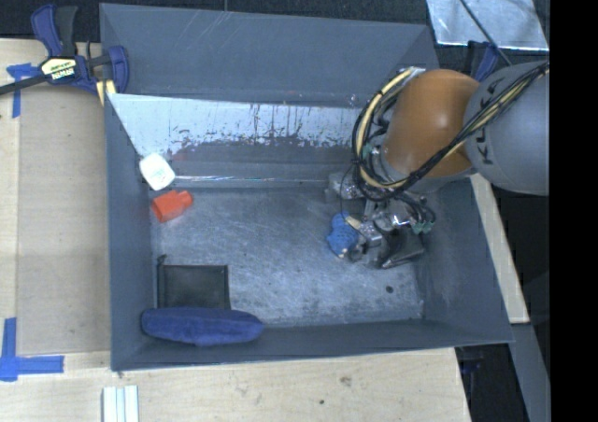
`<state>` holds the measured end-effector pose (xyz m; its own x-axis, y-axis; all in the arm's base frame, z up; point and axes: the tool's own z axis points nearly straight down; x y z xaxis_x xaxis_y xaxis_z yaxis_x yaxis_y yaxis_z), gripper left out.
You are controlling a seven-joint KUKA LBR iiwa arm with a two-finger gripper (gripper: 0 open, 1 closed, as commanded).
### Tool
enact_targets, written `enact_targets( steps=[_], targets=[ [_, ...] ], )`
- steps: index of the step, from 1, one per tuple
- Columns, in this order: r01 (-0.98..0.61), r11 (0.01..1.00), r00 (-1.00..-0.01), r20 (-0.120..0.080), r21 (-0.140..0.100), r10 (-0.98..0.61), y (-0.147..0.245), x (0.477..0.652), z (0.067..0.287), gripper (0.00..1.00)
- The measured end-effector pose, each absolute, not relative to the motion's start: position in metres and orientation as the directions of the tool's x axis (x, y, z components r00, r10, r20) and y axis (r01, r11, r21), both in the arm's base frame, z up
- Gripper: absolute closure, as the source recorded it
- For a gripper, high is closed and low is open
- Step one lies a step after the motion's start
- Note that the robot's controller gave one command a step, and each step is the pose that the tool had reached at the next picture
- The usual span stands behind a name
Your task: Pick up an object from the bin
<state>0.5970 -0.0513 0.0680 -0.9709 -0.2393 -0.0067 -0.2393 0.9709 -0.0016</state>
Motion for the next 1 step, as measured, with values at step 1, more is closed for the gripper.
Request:
enact_targets(
  steps=[1],
  targets=[
    [-0.235, 0.972, -0.972, -0.008, -0.002, -0.235, -0.0518, 0.5976, 0.0684, 0.00]
  ],
)
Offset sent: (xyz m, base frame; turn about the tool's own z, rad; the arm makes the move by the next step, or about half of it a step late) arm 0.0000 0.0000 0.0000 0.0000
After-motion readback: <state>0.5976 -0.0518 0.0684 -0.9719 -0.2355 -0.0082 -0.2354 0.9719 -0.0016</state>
